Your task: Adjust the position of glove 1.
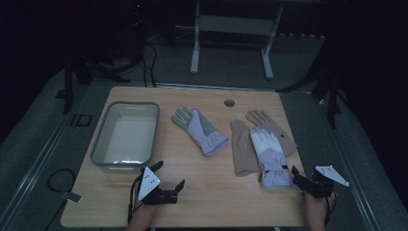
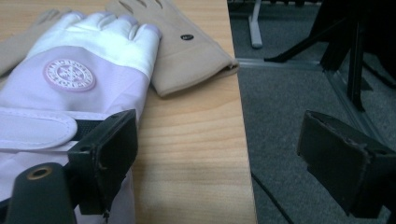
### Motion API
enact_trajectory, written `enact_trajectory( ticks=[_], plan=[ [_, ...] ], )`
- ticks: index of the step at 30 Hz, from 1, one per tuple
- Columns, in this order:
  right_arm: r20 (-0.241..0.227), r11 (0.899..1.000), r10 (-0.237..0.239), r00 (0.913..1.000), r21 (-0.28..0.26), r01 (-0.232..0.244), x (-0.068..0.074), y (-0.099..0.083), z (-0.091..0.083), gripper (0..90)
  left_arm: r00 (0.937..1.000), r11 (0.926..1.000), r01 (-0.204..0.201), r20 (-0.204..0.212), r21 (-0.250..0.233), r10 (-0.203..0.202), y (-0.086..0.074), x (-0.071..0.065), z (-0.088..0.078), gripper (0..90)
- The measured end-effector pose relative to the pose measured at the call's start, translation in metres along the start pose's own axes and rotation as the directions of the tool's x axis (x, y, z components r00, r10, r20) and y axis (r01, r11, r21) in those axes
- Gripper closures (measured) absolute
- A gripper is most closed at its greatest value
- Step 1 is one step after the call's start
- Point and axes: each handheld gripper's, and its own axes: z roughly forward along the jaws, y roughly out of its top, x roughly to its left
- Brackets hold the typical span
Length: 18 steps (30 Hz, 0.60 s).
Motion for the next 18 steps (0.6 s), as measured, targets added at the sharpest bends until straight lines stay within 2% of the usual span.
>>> enact_trajectory(
  ticks=[5, 8, 11, 14, 16, 18],
  plan=[
    [-0.002, 1.0, -0.001, 1.0, -0.004, 0.001, 0.0, -0.001, -0.001, 12.6, 0.9999, 0.9999, 0.012, 0.0, -0.001, -0.012, 0.0, 0.001, 0.0, 0.0],
    [-0.011, 1.0, -0.013, 0.9999, 0.016, 0.013, 0.001, 0.0, 0.0, 12.6, 0.9996, 0.9997, 0.026, -0.009, -0.001, -0.026, 0.0, 0.002, 0.0, 0.0],
    [0.003, 0.997, -0.067, 0.9978, 0.038, 0.066, 0.006, 0.002, 0.0, 12.5, 0.9996, 0.9998, 0.02, -0.019, 0.006, -0.019, 0.0, 0.001, 0.0, 0.0],
    [-0.023, 0.997, -0.063, 0.9977, 0.031, 0.064, 0.009, 0.009, -0.004, 12.5, 0.9998, 1.0, 0.007, -0.017, 0.005, -0.006, 0.0, 0.0, 0.0, 0.0],
    [-0.036, 0.997, -0.062, 0.9974, 0.049, 0.064, 0.01, 0.017, -0.005, 12.4, 0.9999, 1.0, 0.002, -0.014, 0.007, -0.002, 0.0, 0.0, 0.001, 0.0],
    [-0.071, 0.997, -0.043, 0.9965, 0.059, 0.047, 0.008, 0.026, -0.006, 11.1, 0.9999, 1.0, 0.002, -0.01, 0.004, -0.002, 0.0, 0.0, 0.0, 0.0]
  ],
)
